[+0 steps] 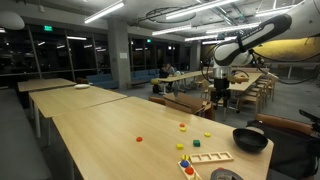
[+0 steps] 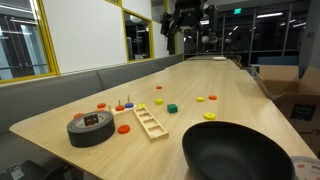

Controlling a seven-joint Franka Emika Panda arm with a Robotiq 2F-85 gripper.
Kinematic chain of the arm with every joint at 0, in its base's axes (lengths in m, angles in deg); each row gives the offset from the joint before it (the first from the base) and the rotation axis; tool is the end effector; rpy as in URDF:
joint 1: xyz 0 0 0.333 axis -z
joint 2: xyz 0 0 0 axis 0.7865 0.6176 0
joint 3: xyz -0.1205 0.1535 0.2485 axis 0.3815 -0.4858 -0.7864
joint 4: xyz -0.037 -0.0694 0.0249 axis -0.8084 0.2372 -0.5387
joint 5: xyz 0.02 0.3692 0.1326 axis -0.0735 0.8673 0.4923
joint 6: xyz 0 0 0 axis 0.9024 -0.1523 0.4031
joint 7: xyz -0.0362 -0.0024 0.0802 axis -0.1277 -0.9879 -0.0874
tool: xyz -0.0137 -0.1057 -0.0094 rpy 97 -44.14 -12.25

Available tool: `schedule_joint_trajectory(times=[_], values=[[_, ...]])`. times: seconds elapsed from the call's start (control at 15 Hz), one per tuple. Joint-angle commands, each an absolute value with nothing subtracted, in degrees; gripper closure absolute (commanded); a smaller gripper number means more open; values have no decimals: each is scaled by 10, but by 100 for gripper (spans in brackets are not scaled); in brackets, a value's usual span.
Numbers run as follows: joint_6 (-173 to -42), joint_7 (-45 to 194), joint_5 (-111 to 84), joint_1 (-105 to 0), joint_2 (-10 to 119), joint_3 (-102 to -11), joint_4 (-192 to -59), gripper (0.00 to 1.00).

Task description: Put the blue round block on the table

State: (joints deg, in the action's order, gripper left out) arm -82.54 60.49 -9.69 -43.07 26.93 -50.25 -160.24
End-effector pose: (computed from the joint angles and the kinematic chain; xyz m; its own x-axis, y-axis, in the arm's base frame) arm 0.4504 -0.1585 0.4488 0.9794 -0.1741 -0.1020 -0.1814 -0.9811 -0.0672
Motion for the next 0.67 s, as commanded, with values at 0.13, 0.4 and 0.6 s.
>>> schedule_joint_trajectory(times=[0.13, 0.4, 0.6], values=[[-816, 535, -48, -435, 267, -491, -1598, 0], [-803, 502, -35, -436, 277, -491, -1593, 0], [-800, 503, -51, -440, 282, -501, -1595, 0]])
